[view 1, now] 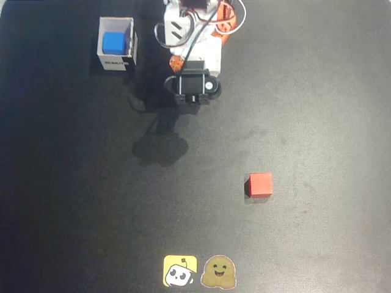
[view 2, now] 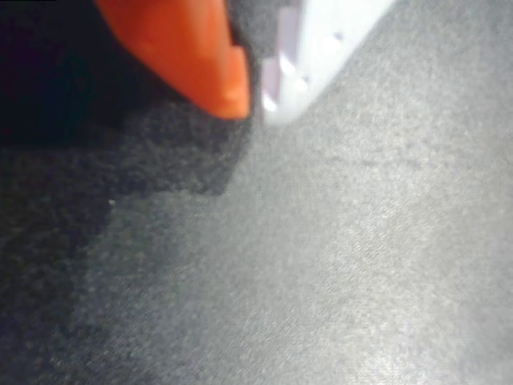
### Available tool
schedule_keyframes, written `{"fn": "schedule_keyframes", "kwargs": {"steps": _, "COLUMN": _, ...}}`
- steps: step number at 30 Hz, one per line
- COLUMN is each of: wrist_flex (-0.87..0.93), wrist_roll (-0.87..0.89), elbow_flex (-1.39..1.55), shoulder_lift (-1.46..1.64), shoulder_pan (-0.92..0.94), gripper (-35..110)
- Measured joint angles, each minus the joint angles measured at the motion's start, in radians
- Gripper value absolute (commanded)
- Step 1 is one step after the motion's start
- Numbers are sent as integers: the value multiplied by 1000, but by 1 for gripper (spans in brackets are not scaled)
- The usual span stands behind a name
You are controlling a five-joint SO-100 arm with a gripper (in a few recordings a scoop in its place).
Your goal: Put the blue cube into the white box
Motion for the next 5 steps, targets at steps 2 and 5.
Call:
{"fn": "schedule_keyframes", "kwargs": {"steps": 2, "wrist_flex": 0, "wrist_roll": 0, "elbow_flex": 0, "shoulder_lift": 0, "shoulder_pan": 0, "gripper": 0}}
{"fn": "schedule_keyframes", "kwargs": {"steps": 5, "wrist_flex": 0, "wrist_roll": 0, "elbow_flex": 0, "shoulder_lift": 0, "shoulder_pan": 0, "gripper": 0}}
